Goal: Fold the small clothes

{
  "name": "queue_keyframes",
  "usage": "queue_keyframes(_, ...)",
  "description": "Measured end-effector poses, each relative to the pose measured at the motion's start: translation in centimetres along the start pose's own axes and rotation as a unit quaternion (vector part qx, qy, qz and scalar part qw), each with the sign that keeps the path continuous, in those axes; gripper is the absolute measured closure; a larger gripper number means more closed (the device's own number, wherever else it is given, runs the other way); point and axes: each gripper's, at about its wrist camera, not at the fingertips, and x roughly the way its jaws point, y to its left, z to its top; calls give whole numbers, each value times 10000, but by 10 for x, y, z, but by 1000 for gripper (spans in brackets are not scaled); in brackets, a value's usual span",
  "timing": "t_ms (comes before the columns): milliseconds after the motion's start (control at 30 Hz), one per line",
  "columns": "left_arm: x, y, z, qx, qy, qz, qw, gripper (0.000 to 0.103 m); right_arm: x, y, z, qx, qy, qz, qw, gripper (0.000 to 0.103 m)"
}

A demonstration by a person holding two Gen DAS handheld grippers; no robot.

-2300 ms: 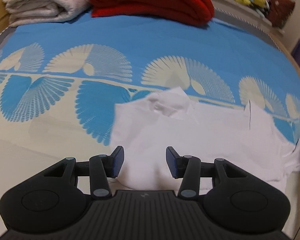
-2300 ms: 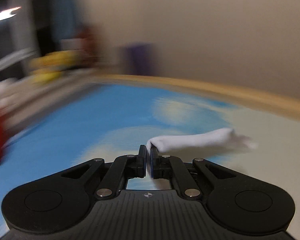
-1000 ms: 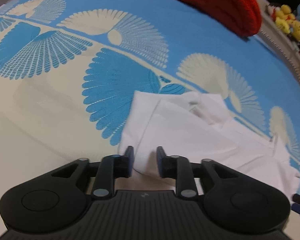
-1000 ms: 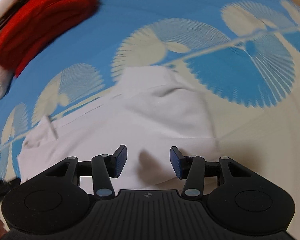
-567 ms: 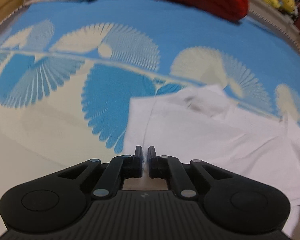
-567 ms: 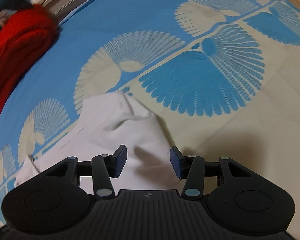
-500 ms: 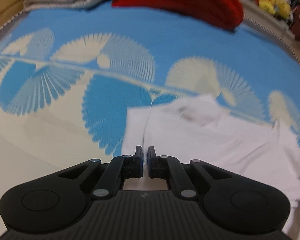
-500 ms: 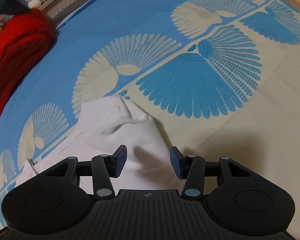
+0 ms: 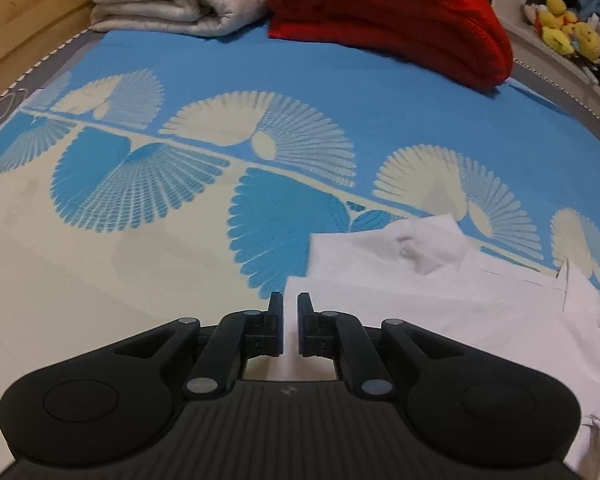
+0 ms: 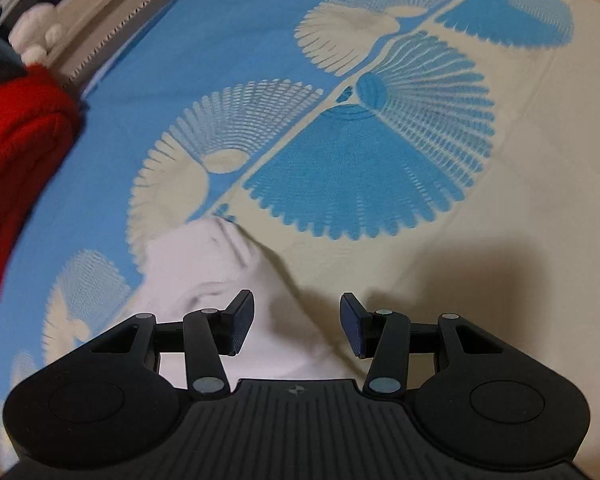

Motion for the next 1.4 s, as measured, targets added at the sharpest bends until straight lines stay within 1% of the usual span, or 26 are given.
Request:
queue_keyframes(133, 6, -8, -4, -140, 184, -286, 9993, 96, 9, 2, 6, 253, 77, 504, 9984, 53)
queue_keyframes(233, 5, -15, -7, -33, 139, -412, 9990, 96, 17, 6, 12, 376, 112, 921, 9950, 55)
queue_keyframes(300, 4, -19, -7, 8, 130, -472, 9988, 96, 26, 10, 16, 408, 187, 1078, 9932, 56)
queue_keyframes(333, 5, -20, -7, 5, 137, -493, 9987, 96, 32, 10, 17, 423, 282, 1085, 9928, 56)
queue_keyframes(400, 6, -20, -7, -3, 153, -484, 9987, 96, 46, 9, 18, 517, 491, 863, 9937, 57)
queue_keyframes(467, 8, -19, -7, -8, 162, -467, 9988, 96, 56, 4, 17, 678, 586, 753, 9931, 59)
queue_keyframes(533, 9, -17, -6, -16, 175, -475, 9987, 96, 63, 2, 17, 778, 634, 736, 9922, 59)
queue_keyframes(633, 11, -17, -6, 23, 204, -492, 9986, 96, 66, 6, 20, 751, 617, 685, 9929, 59)
queue_keyframes(700, 12, -18, -7, 70, 241, -477, 9985, 96, 67, 9, 23, 701, 601, 581, 9940, 66)
queue_keyframes(767, 14, -20, -8, 107, 275, -478, 9984, 96, 65, 16, 24, 431, 568, 247, 9972, 88)
queue_keyframes(800, 14, -21, -9, 120, 284, -484, 9984, 96, 61, 22, 24, 246, 503, 142, 9983, 89)
queue_keyframes(833, 15, -22, -9, 130, 288, -494, 9983, 96, 57, 28, 25, 34, 366, 102, 9993, 93)
queue_keyframes(867, 15, -22, -9, 138, 291, -506, 9982, 96, 51, 34, 26, -177, 171, 157, 9996, 100)
queue_keyframes(900, 15, -23, -9, 146, 293, -516, 9981, 96, 44, 40, 27, -365, -40, 296, 9989, 101)
queue_keyframes(967, 15, -24, -9, 160, 300, -526, 9980, 96, 31, 49, 29, -661, -405, 590, 9952, 100)
queue_keyframes(1033, 16, -25, -10, 172, 316, -529, 9980, 96, 24, 53, 29, -839, -596, 663, 9925, 100)
queue_keyframes(1133, 16, -25, -10, 173, 333, -520, 9979, 96, 23, 48, 31, -683, -426, 512, 9954, 98)
queue_keyframes(1200, 17, -24, -10, 167, 338, -518, 9979, 96, 27, 42, 33, -496, -194, 319, 9981, 86)
queue_keyframes(1233, 17, -24, -10, 161, 336, -519, 9980, 96, 28, 39, 31, -506, -79, 171, 9985, 73)
queue_keyframes(1267, 17, -24, -10, 154, 335, -524, 9979, 96, 32, 39, 30, -604, 66, -49, 9981, 64)
queue_keyframes(1333, 17, -24, -10, 152, 342, -531, 9979, 96, 42, 40, 24, -844, 314, -268, 9956, 57)
queue_keyframes(1400, 18, -25, -10, 164, 352, -543, 9978, 96, 48, 40, 17, -973, 390, -216, 9943, 58)
